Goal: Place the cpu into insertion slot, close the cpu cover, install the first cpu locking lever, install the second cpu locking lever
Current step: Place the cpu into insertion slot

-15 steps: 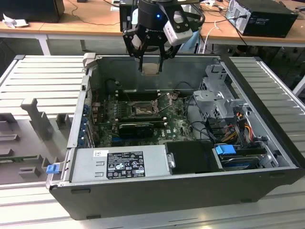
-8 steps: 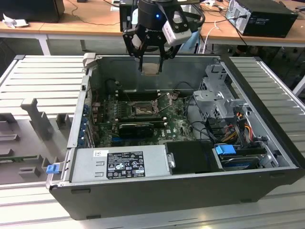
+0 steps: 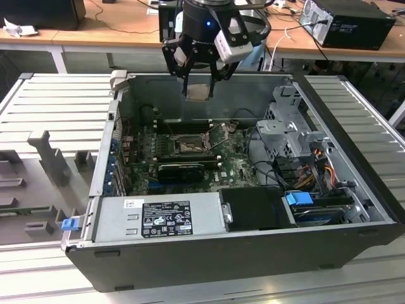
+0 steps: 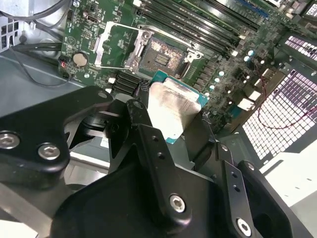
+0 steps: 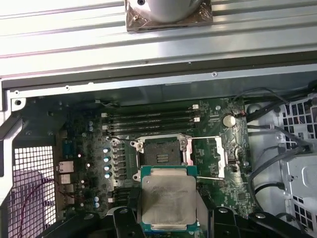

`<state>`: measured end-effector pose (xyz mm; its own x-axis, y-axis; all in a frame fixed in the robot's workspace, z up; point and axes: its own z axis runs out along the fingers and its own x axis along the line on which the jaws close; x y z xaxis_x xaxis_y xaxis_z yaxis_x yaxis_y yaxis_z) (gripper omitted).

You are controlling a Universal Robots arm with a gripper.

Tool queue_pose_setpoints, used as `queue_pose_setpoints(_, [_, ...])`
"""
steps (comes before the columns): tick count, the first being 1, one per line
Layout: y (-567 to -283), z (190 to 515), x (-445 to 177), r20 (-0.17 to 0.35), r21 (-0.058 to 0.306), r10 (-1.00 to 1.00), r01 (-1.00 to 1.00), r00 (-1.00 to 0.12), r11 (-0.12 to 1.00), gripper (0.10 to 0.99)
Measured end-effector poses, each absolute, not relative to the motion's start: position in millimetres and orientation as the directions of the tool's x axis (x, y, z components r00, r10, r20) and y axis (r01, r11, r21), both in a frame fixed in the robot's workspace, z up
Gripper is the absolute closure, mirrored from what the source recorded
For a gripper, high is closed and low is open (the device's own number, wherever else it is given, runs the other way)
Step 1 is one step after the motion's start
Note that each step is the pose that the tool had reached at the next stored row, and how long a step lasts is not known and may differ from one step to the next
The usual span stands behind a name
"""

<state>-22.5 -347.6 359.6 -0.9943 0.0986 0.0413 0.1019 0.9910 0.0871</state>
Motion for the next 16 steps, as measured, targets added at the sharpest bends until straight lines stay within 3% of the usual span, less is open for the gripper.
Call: queue_pose_setpoints(16, [-347.6,359.5,-22.5,0.041,0.087,0.182,0.185,-0.982,0.979,0.557])
